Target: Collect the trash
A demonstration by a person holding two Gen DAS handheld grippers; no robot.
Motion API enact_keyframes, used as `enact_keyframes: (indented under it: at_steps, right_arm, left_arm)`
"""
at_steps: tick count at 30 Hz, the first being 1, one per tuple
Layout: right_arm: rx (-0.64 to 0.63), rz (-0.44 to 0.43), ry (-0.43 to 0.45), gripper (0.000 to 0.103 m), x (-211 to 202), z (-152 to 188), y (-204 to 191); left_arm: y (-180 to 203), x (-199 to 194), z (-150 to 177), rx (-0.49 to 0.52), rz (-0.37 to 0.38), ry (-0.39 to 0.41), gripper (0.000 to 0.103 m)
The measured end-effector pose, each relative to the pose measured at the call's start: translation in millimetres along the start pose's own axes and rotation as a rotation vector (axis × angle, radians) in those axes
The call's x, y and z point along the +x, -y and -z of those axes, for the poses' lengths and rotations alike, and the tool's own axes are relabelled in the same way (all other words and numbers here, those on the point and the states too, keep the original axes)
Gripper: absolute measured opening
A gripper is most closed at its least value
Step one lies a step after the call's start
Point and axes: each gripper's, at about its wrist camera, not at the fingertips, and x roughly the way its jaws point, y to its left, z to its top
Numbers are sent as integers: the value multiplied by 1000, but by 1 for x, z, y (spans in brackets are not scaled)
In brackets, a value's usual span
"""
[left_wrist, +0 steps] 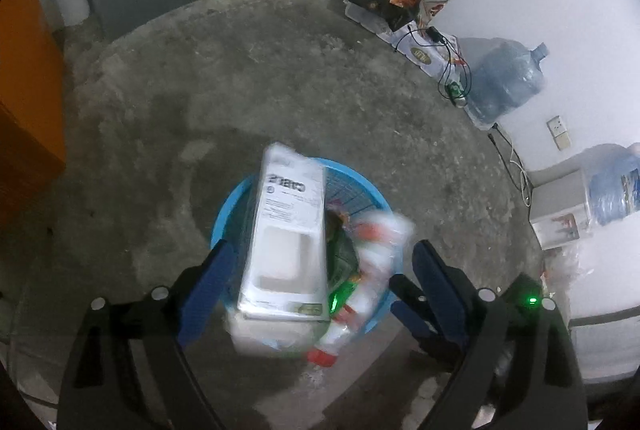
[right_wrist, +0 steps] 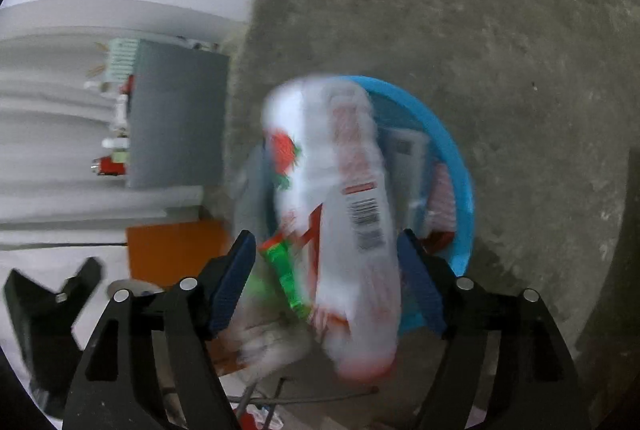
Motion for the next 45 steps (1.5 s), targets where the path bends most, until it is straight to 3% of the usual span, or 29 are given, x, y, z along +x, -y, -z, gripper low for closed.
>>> enact_keyframes:
  at_steps: [6, 9, 12, 15, 18, 19, 22, 24, 29, 32, 34, 39, 45]
  right_arm:
    - [-30, -17, 67, 71, -43, 13, 11]
    - [-85, -34, 124, 70, -81, 27, 6]
    - [-249, -50, 217, 70, -131, 53, -19]
    - [-497, -49, 310, 72, -178, 102, -58]
    - [-721, -69, 388, 89, -213, 156, -91]
    - [-787, -85, 416, 96, -225, 177, -103]
    - [-945, -128, 473, 96, -245, 238, -131]
    - [-1030, -151, 498, 96, -250, 274, -146]
    - [-1172, -219, 402, 96, -258, 344, -167]
    - [-1258, -122, 334, 96, -250, 385, -168]
    - [-1309, -36, 310, 96, -240, 403, -164]
    - [-1298, 108, 196, 95, -224, 432, -146]
    - [-1297, 201, 242, 95, -226, 434, -142]
  left_arm:
    - [-9, -27, 9, -33, 45, 5, 89]
    - [-6, -68, 16, 8, 73, 55, 89]
    - [-3, -132, 34, 84, 95, 147, 89]
    - [-9, -208, 67, 161, 83, 281, 89]
    - [-20, -282, 115, 205, 36, 407, 94]
    - [-27, -309, 138, 204, 15, 449, 98]
    - [-49, -363, 195, 141, -37, 538, 98]
    - [-63, -392, 241, 75, -136, 618, 98]
    - [-98, -418, 326, -49, -305, 673, 98]
    - [-112, -411, 370, -117, -515, 649, 98]
    - [-119, -404, 393, -176, -585, 618, 98]
    - [-126, -388, 429, -239, -605, 503, 98]
    - [-129, -390, 440, -288, -612, 516, 98]
